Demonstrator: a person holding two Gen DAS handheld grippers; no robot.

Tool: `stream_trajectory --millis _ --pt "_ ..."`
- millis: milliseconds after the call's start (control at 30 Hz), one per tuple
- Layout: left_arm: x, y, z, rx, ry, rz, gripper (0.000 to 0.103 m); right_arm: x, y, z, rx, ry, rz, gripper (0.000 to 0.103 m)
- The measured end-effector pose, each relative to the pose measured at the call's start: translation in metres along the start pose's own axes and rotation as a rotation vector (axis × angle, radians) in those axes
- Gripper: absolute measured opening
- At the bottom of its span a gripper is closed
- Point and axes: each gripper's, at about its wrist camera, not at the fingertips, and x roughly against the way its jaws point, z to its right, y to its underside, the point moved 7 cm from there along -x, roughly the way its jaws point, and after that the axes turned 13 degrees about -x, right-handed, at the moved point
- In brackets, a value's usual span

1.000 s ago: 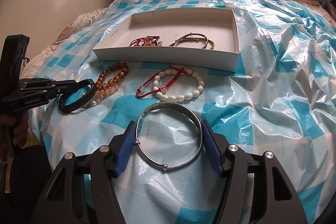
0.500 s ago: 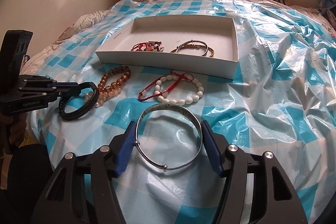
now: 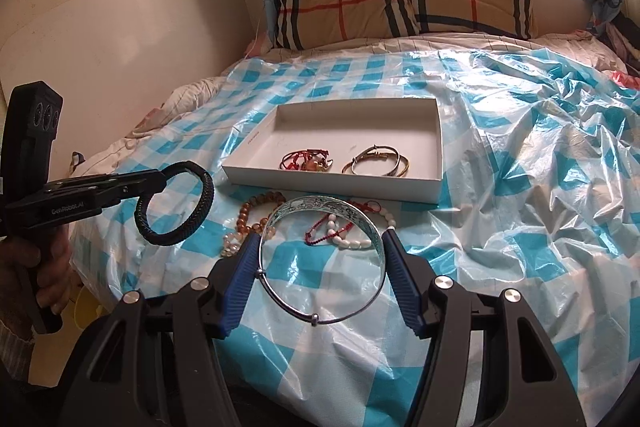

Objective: Organize jewelry
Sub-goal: 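Lift the black bracelet with the left tool while the right tool grips the silver bangle, then carry the black bracelet and silver bangle over the white tray with both tools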

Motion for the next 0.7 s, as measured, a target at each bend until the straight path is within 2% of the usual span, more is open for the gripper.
stream_trajectory --millis 200,700 --pt "0.010 -0.010 0.006 -0.024 -0.036 0.032 0.007 0.013 -0.013 -0.011 0.004 -0.026 0.048 0.060" --pt "0.010 -0.023 0.006 -0.074 -0.130 0.068 0.007 0.007 -0.022 -0.017 0.010 -0.038 0.073 0.060"
